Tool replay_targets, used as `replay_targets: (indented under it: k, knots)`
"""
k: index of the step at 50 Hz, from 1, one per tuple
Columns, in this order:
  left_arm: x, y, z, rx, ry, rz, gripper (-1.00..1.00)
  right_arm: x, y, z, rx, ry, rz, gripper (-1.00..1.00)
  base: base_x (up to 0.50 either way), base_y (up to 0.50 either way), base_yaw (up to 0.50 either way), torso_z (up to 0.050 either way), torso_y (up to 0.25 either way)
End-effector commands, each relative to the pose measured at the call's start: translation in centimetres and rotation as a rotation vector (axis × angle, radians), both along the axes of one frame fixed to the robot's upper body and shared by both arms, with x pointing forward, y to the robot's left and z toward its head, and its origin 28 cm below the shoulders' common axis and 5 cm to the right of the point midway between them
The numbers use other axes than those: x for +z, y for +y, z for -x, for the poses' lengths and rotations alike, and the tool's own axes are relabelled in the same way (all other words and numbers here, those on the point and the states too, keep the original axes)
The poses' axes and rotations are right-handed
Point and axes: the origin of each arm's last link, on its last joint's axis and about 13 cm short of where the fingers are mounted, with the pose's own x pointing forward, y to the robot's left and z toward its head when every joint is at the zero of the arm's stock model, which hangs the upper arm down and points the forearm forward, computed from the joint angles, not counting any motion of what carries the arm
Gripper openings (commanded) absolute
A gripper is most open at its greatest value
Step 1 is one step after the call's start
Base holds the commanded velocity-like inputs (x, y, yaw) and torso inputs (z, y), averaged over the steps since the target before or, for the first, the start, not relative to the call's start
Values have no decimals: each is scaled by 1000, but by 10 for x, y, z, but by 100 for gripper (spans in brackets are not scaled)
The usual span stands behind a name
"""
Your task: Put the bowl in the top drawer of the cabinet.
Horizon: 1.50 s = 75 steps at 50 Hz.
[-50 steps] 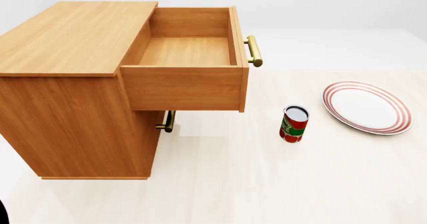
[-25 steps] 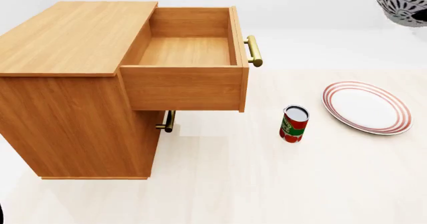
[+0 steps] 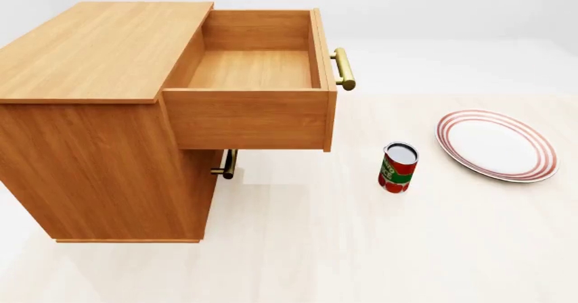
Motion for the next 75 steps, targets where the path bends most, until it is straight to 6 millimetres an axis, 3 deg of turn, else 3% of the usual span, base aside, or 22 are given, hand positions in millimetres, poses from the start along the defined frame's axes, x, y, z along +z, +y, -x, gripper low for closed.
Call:
replay_targets:
  k: [1,9,26,36,51,75]
  knots:
    - [5,7,18,35,-21,-5,100,7,48,-18,168,-47,25,-100,0,0,0,0,0]
    - [7,9,25,56,-34,-3,100,-9,86,-38,285,-84,17,-100,0,0,0,0,0]
    - [1,10,19,30,-58,3,100,-16,125,-44,455,-156,-13,-100,0,0,0,0,1]
    - [-2,15,30,14,-91,5,100,-10,134,-39,505,-252,-27,-100,0,0,0,0,0]
    - [-3,16,32,37,-137,-19,100,-2,140,-32,526,-355,-20,-100,0,0,0,0,-12]
    - [-4,16,31,29,-150,-23,100,1,139,-30,490,-384,1,-100,0,0,0,0,-136]
